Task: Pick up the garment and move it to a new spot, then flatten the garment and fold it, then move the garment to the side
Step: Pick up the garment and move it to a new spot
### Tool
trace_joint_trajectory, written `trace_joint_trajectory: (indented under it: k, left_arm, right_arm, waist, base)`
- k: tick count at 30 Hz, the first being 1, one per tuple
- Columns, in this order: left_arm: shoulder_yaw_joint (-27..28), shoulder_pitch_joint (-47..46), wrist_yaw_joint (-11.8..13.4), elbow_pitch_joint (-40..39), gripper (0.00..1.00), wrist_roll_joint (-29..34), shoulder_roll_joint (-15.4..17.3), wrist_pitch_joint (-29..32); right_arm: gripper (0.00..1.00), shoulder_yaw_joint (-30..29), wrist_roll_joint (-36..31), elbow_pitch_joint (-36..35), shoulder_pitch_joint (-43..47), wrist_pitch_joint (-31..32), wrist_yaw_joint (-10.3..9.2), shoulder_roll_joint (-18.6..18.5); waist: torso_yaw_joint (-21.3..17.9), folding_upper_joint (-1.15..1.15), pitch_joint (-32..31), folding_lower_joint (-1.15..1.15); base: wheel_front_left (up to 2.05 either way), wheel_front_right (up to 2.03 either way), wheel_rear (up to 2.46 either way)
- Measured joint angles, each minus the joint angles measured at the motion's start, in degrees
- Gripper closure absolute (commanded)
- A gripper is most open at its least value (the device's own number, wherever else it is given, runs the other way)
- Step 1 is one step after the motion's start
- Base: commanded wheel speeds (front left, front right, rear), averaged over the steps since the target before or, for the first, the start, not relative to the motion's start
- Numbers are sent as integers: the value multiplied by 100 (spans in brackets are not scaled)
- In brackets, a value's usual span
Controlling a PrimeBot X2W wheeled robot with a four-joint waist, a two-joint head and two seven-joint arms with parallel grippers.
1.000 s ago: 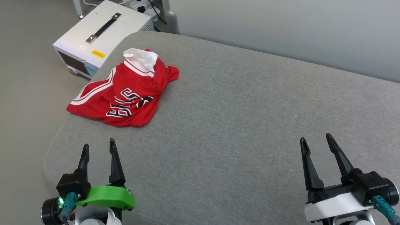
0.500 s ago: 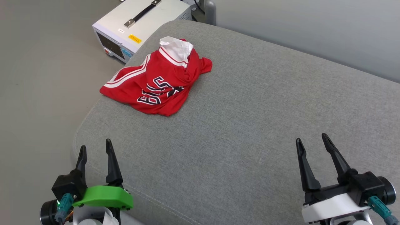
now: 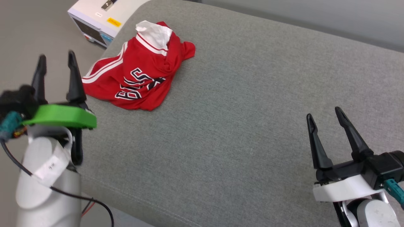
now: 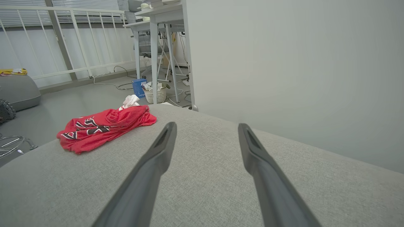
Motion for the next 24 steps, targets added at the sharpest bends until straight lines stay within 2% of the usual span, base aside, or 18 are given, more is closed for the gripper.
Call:
trace_joint_trajectory:
  k: [4,6,8,12,19,21,24]
  left_arm:
    - [-197,-983,-69,581,0,-74,580,24]
    - [-421,-1405,-74,834,0,-241,859,253]
    - [-870,-1818,-83,992,0,-546,1188,643]
    - [-1744,-2381,-89,1251,0,-1465,1748,1920]
    - [-2793,-2781,-89,1356,0,-2894,2610,4342]
    - [-3008,-2814,-89,1344,0,-3095,2804,4777]
    - [-3273,-2854,-89,1352,0,-3455,2913,5316]
  right_arm:
    - [0,-20,0,-125,-213,0,0,-98]
    - [0,-16,0,-180,-288,0,0,-148]
    - [0,-3,-9,-231,-366,0,0,-201]
    - [0,-9,-10,-364,-476,0,0,-272]
    - [0,-44,-16,-495,-622,0,0,-378]
    - [0,-66,-18,-514,-654,0,0,-394]
    - [0,-126,-23,-537,-700,0,0,-437]
  waist:
    - [-180,0,295,0]
    - [-265,0,435,0]
    - [-365,0,585,0]
    - [-565,0,839,1]
    - [-895,0,1227,1]
    - [-979,0,1332,1]
    - [-1091,0,1503,0]
  base:
    - [0,0,0]
    - [0,0,0]
    - [0,0,0]
    - [0,0,0]
    - [0,0,0]
    - [0,0,0]
    - [0,0,0]
